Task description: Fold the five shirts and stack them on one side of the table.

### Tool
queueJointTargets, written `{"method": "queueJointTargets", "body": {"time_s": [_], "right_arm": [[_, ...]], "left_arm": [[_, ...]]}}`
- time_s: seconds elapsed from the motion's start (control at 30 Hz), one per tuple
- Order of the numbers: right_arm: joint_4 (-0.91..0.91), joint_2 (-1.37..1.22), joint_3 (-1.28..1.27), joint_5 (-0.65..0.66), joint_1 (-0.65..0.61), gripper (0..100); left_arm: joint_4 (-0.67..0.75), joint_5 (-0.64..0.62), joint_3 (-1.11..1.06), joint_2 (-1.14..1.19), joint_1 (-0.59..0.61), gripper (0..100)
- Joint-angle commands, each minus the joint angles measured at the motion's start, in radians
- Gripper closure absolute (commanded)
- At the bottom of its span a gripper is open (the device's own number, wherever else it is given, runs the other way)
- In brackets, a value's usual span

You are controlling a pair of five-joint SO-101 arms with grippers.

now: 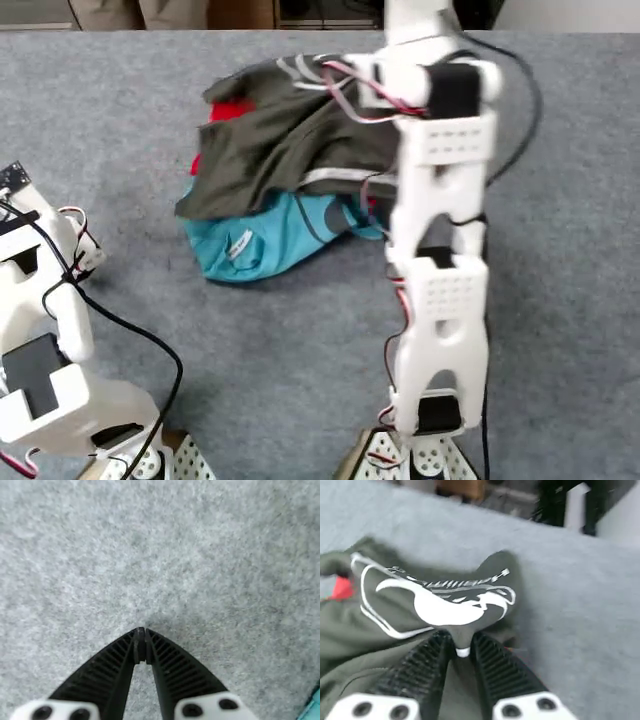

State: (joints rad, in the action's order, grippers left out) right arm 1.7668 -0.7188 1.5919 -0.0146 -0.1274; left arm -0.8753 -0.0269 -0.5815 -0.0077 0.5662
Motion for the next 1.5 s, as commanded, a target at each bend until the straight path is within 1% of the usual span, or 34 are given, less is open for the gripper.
{"method": "queueJointTargets", "body": {"time_s": [0.0, 0.23, 0.37, 0.47, 0.6, 0.8, 0.93, 1.0, 1.1, 1.2, 1.27, 1.33, 1.47], "right_arm": [[0.017, 0.157, 0.002, 0.011, 0.101, 99.5], [0.020, 0.217, -0.001, 0.011, 0.186, 99.4], [0.020, 0.231, -0.133, 0.051, 0.177, 99.3], [0.020, 0.272, -0.254, 0.060, 0.122, 99.3], [0.018, 0.361, -0.354, 0.060, 0.010, 99.3], [-0.005, 0.483, -0.334, 0.060, -0.206, 99.3], [-0.044, 0.545, -0.277, 0.060, -0.320, 99.1], [-0.063, 0.567, -0.268, 0.060, -0.367, 95.9], [-0.080, 0.578, -0.271, 0.058, -0.404, 83.9], [-0.054, 0.536, -0.272, 0.060, -0.403, 70.7], [-0.021, 0.492, -0.272, 0.060, -0.375, 64.2], [0.002, 0.443, -0.269, 0.060, -0.341, 60.6], [0.015, 0.389, -0.271, 0.058, -0.312, 60.6]], "left_arm": [[0.012, -0.009, -0.002, -0.012, -0.008, 98], [0.012, -0.009, -0.002, -0.012, -0.008, 98], [0.012, -0.009, -0.002, -0.012, -0.008, 98], [0.012, -0.009, -0.002, -0.012, -0.008, 98], [0.012, -0.009, -0.002, -0.013, -0.008, 98], [0.012, -0.009, 0.002, -0.016, -0.008, 98], [0.012, -0.009, 0.002, -0.016, -0.008, 98], [0.012, -0.009, 0.002, -0.016, -0.008, 98], [0.012, -0.009, 0.002, -0.016, -0.008, 98], [0.012, -0.009, 0.002, -0.016, -0.008, 98], [0.012, -0.009, 0.002, -0.016, -0.008, 98], [0.012, -0.009, 0.002, -0.016, -0.008, 98], [0.012, -0.009, 0.003, -0.016, -0.006, 98]]}}
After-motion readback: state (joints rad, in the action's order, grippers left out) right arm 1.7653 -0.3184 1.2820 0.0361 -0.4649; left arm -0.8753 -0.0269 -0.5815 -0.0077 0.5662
